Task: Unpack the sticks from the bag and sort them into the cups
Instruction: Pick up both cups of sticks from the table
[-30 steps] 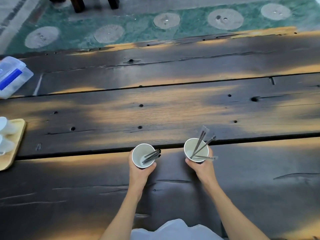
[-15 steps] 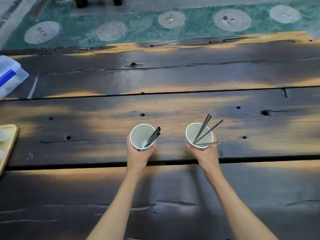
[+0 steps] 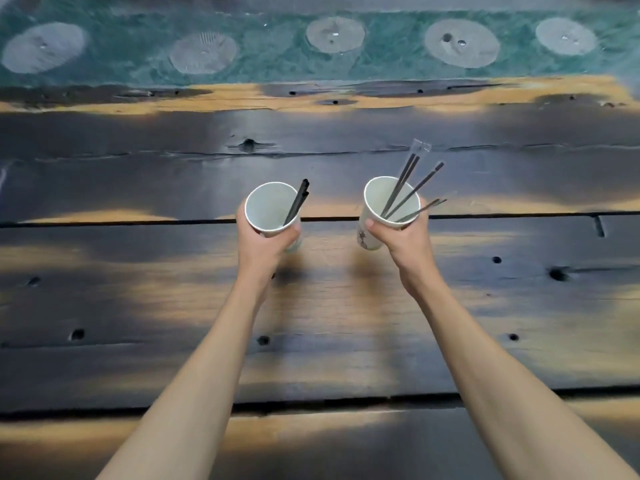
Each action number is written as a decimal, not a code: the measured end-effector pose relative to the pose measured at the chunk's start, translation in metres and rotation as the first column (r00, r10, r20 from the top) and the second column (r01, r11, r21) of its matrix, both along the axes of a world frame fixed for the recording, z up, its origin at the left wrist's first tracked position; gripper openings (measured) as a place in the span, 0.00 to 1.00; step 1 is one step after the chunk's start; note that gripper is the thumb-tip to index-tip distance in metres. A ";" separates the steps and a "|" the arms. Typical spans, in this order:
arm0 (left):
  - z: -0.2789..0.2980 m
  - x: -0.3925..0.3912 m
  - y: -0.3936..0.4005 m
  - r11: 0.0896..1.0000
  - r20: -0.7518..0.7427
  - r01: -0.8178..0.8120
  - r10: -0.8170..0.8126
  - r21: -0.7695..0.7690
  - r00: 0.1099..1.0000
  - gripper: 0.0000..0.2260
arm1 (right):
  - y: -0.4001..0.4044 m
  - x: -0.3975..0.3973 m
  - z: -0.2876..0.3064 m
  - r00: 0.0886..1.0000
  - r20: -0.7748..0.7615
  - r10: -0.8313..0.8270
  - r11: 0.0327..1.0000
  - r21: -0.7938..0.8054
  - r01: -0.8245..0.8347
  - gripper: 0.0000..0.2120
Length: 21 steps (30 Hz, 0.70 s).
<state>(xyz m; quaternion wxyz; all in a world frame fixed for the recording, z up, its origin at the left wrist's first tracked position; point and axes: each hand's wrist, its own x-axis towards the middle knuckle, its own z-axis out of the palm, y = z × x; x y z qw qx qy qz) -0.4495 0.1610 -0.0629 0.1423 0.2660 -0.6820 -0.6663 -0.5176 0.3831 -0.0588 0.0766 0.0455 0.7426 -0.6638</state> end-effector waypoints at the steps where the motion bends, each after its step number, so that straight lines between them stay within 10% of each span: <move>1: -0.004 -0.013 -0.004 1.000 0.003 0.004 -0.004 -0.003 1.000 0.32 | -0.004 -0.012 -0.003 1.000 0.002 0.001 1.000 0.003 -0.001 0.37; 21: -0.060 -0.117 -0.030 0.994 0.007 0.087 -0.087 -0.072 0.996 0.37 | -0.040 -0.108 -0.067 0.999 -0.045 0.007 0.999 0.041 -0.005 0.40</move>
